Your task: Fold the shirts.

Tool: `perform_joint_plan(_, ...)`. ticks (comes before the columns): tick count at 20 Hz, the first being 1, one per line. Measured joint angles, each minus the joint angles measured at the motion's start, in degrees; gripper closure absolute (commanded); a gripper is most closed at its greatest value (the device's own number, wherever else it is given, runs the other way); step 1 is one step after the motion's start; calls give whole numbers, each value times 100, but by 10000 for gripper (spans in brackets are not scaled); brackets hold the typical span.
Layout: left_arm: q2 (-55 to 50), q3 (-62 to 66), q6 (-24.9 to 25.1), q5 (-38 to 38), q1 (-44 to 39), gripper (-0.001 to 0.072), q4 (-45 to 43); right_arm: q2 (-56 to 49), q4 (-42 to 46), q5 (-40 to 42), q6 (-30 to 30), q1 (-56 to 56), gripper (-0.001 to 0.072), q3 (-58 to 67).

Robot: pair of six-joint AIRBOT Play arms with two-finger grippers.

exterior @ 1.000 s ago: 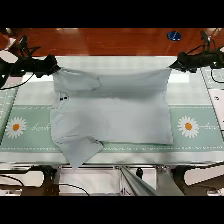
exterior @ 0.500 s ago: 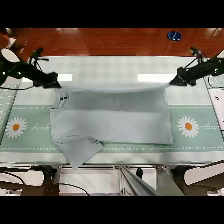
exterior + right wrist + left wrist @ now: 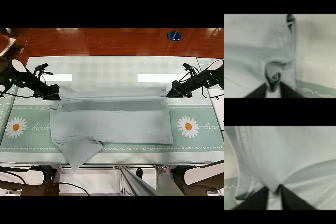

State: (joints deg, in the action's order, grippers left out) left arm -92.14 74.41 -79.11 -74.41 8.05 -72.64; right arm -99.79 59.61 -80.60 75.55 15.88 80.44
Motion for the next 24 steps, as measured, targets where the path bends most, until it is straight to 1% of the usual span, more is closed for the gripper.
perform_joint_plan(4,33,-68,-210,-413,63,5,63,323,-105,-170,55,35,94,-39)
perform_joint_plan(6,232,-232,-282,-625,138,5,81,756,-118,-118,57,87,94,-70)
perform_joint_plan(8,669,-623,-269,-664,264,5,116,1360,-46,15,68,184,94,-308)
perform_joint_plan(10,1298,-1307,-232,-533,540,5,109,2079,15,337,96,334,94,-894)
perform_joint_plan(13,2214,-2562,-321,-216,1362,6,37,3230,-66,1010,35,461,94,-2245)
perform_joint_plan(16,2883,-3707,-52,-68,2210,7,470,4019,-501,1606,-105,516,94,-3567)
perform_joint_plan(18,3117,-4249,107,-26,2555,7,632,4286,-960,1843,-269,527,94,-4247)
perform_joint_plan(21,3270,-4771,363,-59,2686,7,1027,4470,-1497,2015,-505,535,94,-4839)
perform_joint_plan(24,3309,-4979,533,-127,2470,7,1257,4538,-1751,2094,-610,540,94,-5060)
